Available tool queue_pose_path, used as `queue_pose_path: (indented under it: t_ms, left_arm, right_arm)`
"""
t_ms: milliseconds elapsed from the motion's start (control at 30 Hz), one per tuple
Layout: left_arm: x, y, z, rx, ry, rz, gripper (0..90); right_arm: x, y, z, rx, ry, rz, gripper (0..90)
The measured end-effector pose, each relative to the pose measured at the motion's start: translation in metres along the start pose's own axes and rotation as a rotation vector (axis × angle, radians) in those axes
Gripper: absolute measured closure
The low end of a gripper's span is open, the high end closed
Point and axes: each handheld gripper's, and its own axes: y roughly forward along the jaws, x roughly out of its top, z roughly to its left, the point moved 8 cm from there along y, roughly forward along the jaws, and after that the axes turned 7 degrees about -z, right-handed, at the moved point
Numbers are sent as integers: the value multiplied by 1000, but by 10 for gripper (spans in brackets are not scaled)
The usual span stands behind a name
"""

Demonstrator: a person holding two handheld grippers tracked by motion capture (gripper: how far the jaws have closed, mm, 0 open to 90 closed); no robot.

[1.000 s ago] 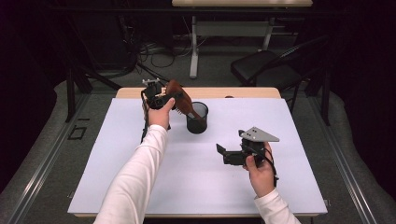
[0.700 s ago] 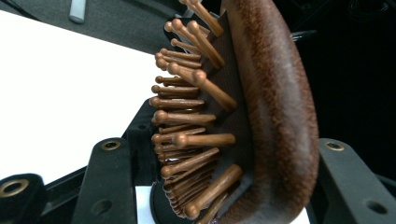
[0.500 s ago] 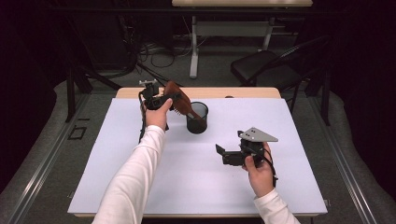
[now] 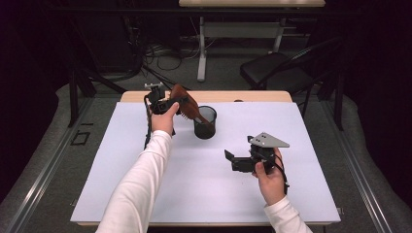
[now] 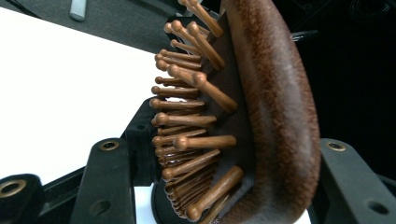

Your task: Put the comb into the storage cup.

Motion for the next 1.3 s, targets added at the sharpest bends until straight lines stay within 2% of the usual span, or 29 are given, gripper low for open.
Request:
queue_pose_path:
  t_ms: [367, 600, 733, 967, 1167, 1300]
  left_arm:
    - [0, 0, 1, 3, -13, -3, 448]
    - [3, -1, 1, -12, -43, -17, 428]
    - [5, -2, 0, -11, -41, -33, 405]
    - [8, -4, 2, -2, -15, -56, 355]
    - [10, -5, 3, 7, -18, -65, 326]
    - [11, -6, 4, 14, 7, -72, 320]
  right_arm:
    - [0, 0, 0, 0, 0, -2, 36]
    - [0, 0, 0, 0, 0, 0, 36]
    - [0, 0, 0, 1, 0, 0, 36]
    - [0, 0, 1, 0, 0, 1, 37]
    - [0, 0, 1, 1, 1, 3, 37]
    - [0, 0, 1, 1, -1, 2, 37]
